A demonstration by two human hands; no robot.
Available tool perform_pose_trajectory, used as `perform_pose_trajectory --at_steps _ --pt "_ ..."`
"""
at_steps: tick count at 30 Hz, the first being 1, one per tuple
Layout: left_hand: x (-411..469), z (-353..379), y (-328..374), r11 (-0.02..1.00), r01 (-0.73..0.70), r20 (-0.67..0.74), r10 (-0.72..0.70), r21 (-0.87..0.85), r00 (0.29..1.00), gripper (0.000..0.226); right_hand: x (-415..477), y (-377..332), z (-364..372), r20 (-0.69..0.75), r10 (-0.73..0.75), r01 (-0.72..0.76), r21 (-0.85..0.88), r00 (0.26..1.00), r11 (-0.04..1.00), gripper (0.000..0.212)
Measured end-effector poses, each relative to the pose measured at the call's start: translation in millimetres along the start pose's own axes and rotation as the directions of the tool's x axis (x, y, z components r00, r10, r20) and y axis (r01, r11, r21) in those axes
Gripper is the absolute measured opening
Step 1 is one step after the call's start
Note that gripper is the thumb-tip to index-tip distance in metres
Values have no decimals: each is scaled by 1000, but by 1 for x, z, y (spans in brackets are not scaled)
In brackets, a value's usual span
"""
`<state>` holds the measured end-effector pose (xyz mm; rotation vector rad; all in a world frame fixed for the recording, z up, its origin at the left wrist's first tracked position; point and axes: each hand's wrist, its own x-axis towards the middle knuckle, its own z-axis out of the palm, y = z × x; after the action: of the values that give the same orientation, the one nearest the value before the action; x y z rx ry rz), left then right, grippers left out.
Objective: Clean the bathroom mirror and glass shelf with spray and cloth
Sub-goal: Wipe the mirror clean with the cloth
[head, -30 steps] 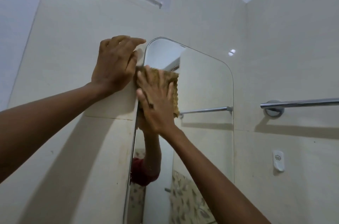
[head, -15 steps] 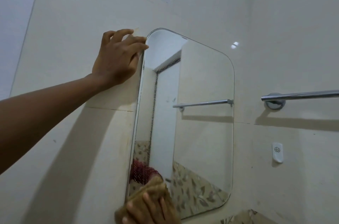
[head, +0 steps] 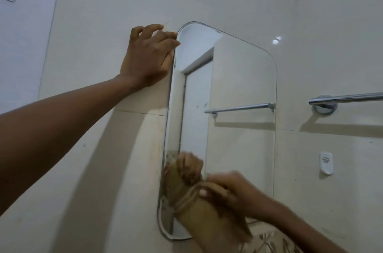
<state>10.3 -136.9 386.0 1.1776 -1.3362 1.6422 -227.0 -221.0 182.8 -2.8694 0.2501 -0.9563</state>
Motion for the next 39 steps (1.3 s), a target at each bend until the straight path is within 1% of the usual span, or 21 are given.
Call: perform_pose_trajectory --at_steps 3,4,6,8,10,13,16,18,20,24,28,29,30,31,32,33,34,35,36,37,39 --pt "0 0 0 1000 4 10 -4 0 1000 35 39 -5 -28 -217 -156 81 -321 964 944 25" --pt "0 0 0 1000 4 10 -4 3 1000 35 46 -2 -28 -251 -231 87 -477 940 874 27" --pt "0 0 0 1000 5 8 -5 10 1000 35 62 2 -37 -314 -385 8 -766 868 643 28" --pt "0 0 0 1000 5 11 -5 11 1000 36 74 9 -40 -395 -472 -104 -841 788 531 14" --pt "0 0 1 1000 6 11 -6 7 1000 35 77 14 -31 -511 -475 -196 -801 717 565 19" --pt "0 0 1 1000 6 7 -7 7 1000 35 73 11 -9 -692 -343 -345 -651 635 676 22" --pt "1 0 1 1000 9 12 -9 2 1000 35 74 -2 19 -840 -184 -350 -399 511 848 26" --pt "0 0 0 1000 8 9 -8 12 1000 36 71 -8 38 -876 -150 -317 -319 458 893 22" --pt "0 0 0 999 1 -3 -1 37 1000 35 66 -12 58 -870 -129 -271 -284 475 920 17" --pt "1 0 0 998 -5 -6 5 57 1000 35 52 -5 86 -776 -137 -249 -357 616 900 50" --pt "0 -1 1 999 -4 -3 4 53 1000 35 38 11 109 -680 -266 -150 -488 684 860 34" --pt "0 -1 1 999 -4 -7 5 53 1000 34 37 7 123 -637 -204 -207 -509 744 836 28" --pt "0 -1 2 998 -5 -9 5 55 1000 33 35 3 138 -529 -6 -284 -465 849 839 28" --pt "0 0 2 998 -6 -11 6 60 1000 33 31 -4 147 -442 212 -363 -292 872 885 36" --pt "1 0 2 998 -7 -13 8 64 1000 33 23 -6 154 -451 221 -368 -269 864 890 50" --pt "0 0 2 998 -9 -14 10 66 1000 33 17 2 158 -480 85 -310 -412 873 857 63" --pt "0 0 2 998 -10 -15 11 66 1000 34 22 10 150 -566 -117 -239 -515 816 823 64" --pt "0 0 2 998 -10 -15 11 64 1000 36 30 12 134 -587 -291 -158 -594 756 789 51" --pt "0 0 2 998 -10 -16 11 59 1000 38 33 14 116 -536 -482 -20 -683 693 731 33" --pt "0 0 1 998 -11 -19 12 56 1000 41 54 11 92 -506 -598 88 -713 622 695 21" --pt "1 1 1 999 -14 -22 15 51 1000 45 96 -7 39 -597 -573 70 -656 561 752 19"
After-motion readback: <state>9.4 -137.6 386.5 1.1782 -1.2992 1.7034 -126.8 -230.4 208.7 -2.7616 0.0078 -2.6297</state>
